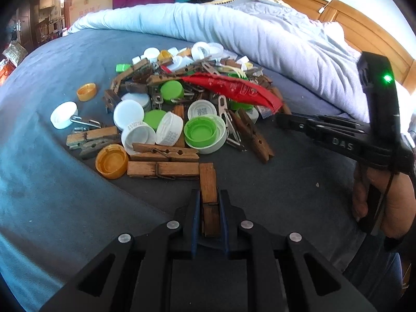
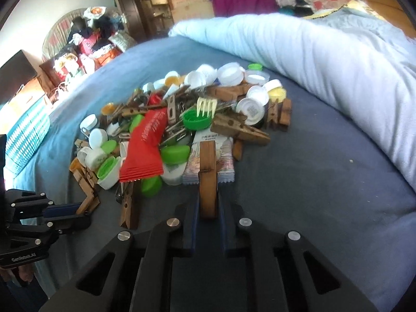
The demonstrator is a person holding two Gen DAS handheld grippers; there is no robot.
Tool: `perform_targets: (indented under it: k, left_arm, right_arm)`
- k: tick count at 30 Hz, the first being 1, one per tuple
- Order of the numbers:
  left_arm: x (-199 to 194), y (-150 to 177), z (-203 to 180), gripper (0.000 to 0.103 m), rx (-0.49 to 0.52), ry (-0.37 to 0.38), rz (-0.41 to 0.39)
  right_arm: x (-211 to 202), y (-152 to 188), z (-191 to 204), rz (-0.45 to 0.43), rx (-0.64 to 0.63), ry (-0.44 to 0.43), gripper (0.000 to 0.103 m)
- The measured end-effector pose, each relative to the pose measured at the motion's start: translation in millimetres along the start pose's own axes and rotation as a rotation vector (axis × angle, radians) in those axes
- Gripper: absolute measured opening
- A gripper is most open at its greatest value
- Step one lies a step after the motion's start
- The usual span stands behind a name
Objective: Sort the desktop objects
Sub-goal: 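Grasp a wooden clothespin with the left gripper while the right gripper grasps another clothespin, then lift both clothespins and carry them over the basket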
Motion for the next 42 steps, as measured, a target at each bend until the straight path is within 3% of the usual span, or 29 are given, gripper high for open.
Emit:
perform_targets:
  k: [6,14,29,42]
  left_arm:
    - [-29,-12,3,0.014,0.026,-0.082,-0.061]
    - [-87,-30,17,0.015,0.036,-0.200,-0.161]
    - [-163,-39,49,0.015,-0.015,-0.319,-0.283]
    - [-233,-33,111,0.015,-0.116,-0.440,-0.354]
  right_arm:
    - [-37,5,6,-0.044,0.053,-0.030,0.014]
    - [-78,2,42,-0.104,0.051,-0.099,0.014]
    - [-121,-26,99,-0.174,-0.039,-0.148,0.014]
    - [-143,-69,169,-0.234,-0.155,-0.204,0.014]
Point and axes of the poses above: each gripper's, at about its wrist camera, not at the fingertips, and x roughly the way its jaws point, z to its left, y to its underside, the point moved 4 cm from there along x, roughly the way its jaws point, and after that the axes turned 6 degrees about x, right-handed, at the moved point
